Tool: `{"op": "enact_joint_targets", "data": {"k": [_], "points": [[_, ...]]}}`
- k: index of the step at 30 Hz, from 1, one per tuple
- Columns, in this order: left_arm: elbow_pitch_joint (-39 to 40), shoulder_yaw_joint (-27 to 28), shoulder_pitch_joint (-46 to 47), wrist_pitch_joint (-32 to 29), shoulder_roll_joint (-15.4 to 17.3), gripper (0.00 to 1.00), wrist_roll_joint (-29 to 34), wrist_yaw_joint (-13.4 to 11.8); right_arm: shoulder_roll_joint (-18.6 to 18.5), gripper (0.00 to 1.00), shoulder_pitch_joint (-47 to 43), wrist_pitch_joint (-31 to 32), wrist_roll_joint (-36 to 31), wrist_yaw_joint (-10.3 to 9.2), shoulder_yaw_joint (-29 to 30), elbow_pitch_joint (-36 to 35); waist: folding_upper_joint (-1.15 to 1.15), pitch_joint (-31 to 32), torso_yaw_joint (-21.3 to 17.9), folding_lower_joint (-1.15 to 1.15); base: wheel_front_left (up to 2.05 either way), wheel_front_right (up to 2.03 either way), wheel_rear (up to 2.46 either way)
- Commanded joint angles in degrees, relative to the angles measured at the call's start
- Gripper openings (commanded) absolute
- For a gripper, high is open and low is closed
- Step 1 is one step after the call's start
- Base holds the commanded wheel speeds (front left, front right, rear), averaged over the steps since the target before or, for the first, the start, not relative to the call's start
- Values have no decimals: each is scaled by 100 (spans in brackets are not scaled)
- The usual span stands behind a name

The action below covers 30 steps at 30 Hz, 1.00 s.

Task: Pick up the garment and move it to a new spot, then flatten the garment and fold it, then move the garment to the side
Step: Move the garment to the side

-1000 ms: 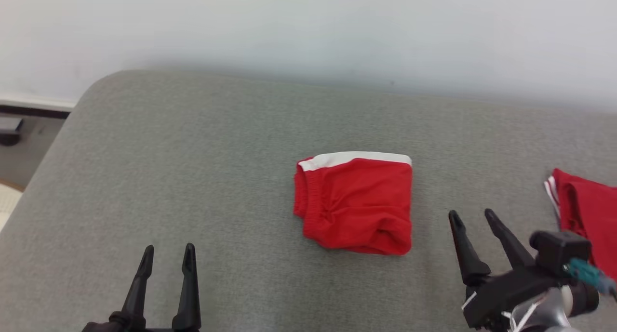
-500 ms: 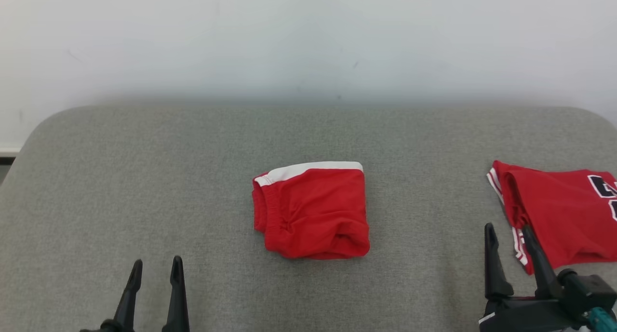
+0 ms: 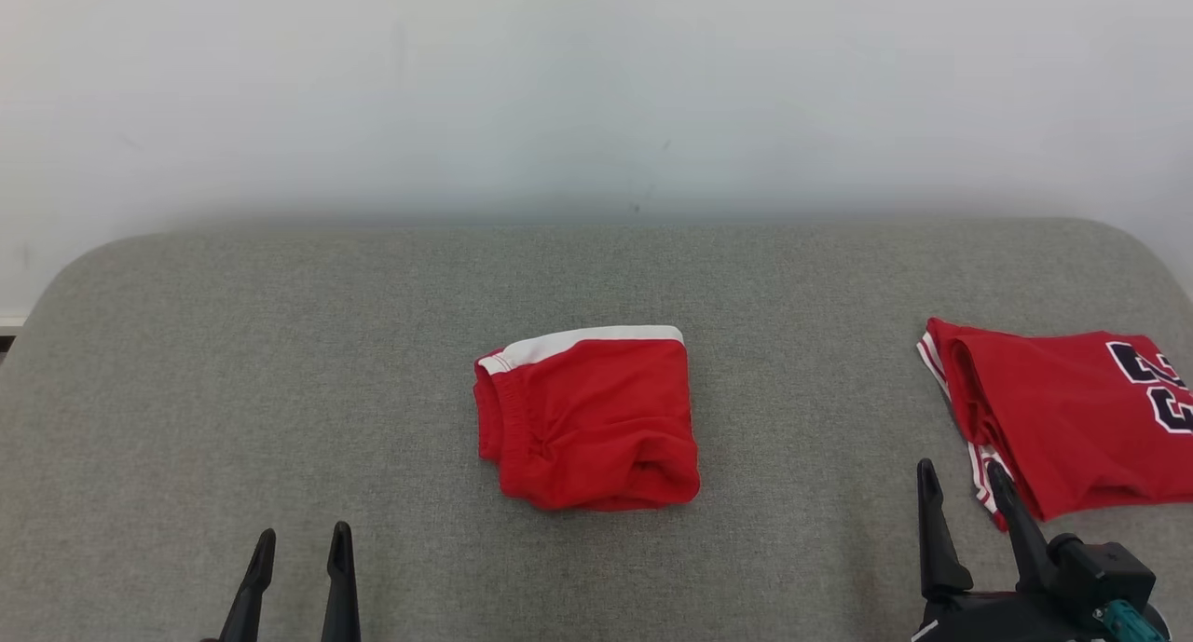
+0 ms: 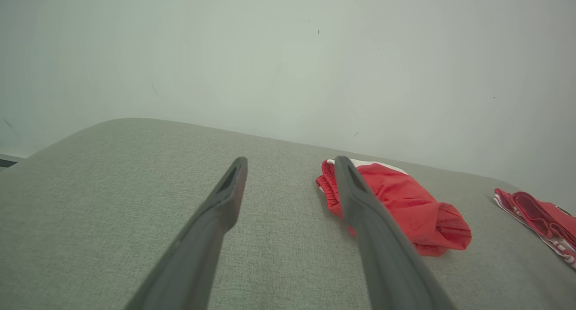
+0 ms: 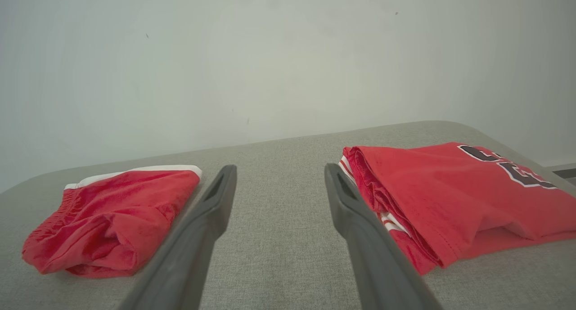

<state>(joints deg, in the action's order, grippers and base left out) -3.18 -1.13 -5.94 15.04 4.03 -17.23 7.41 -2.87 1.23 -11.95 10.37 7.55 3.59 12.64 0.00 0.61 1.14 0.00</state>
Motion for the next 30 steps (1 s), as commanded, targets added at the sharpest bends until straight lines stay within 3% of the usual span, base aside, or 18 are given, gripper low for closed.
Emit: {"op": "enact_joint_targets", "data": {"k": [1,18,24,26,30], "points": [[15,24,-85,16,20,100,-5,7,-2,100,16,-3,-27,-13,4,33,0,-1,0,0,0,0,0],[48,-30,-42,16,-6,100,149,8,-2,100,113,50,20,-13,10,46,0,-95,38,0,0,0,0],[57,-78,5,16,-36,100,131,7,-3,100,405,467,190,-13,-183,-42,0,-194,56,0,0,0,0],[73,-95,27,16,-44,100,143,8,4,100,624,1017,108,-13,-321,-56,0,-219,63,0,0,0,0],[85,-140,46,16,-55,100,165,7,-2,100,1162,2845,229,-13,-605,-4,0,-265,98,0,0,0,0]]}}
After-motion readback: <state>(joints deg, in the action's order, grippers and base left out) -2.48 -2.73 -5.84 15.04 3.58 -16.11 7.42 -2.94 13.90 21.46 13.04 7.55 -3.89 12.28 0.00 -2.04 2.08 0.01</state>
